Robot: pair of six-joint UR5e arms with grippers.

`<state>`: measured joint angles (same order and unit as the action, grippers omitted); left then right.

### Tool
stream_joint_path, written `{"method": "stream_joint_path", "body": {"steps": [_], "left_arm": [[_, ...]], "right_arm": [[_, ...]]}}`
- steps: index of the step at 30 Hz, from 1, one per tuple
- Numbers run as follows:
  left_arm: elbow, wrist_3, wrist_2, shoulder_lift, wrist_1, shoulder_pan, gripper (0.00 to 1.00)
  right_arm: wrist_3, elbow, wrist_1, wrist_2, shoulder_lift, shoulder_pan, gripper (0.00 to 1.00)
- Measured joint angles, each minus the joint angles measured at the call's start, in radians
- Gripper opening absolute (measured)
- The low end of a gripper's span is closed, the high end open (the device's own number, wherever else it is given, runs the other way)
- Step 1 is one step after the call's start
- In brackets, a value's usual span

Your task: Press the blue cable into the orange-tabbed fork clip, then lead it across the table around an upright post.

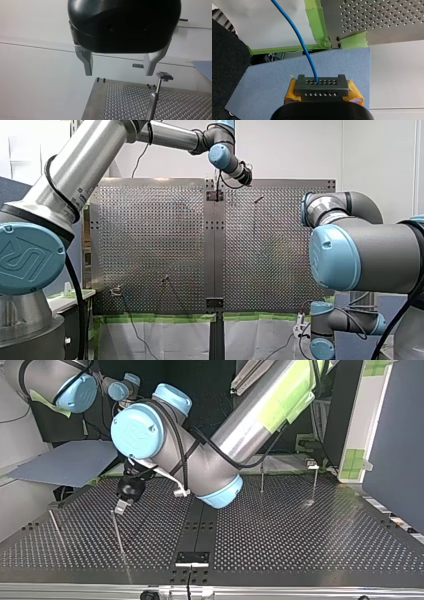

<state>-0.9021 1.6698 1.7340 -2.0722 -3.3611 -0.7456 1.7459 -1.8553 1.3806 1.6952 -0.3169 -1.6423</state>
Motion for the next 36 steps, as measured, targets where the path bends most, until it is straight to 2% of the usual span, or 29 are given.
{"method": "stream_joint_path", "body": {"steps": [12, 18, 28, 36], "left_arm": [[0.001, 0.005, 0.053, 0.0, -0.003, 0.0, 1.0], [0.001, 0.035, 0.111, 0.001, -0.013, -0.002, 1.0], [0.001, 0.04, 0.224, 0.001, -0.015, -0.007, 1.0], [0.001, 0.04, 0.245, 0.001, -0.014, -0.008, 1.0]], "right_arm": [[0.0, 0.0, -0.007, 0.0, 0.0, -0.003, 0.0], [0.0, 0.0, -0.007, 0.0, 0.0, -0.003, 0.0], [-0.002, 0.001, -0.009, 0.0, 0.0, -0.008, 0.0], [-0.003, 0.001, -0.01, 0.0, -0.001, -0.014, 0.0]]}}
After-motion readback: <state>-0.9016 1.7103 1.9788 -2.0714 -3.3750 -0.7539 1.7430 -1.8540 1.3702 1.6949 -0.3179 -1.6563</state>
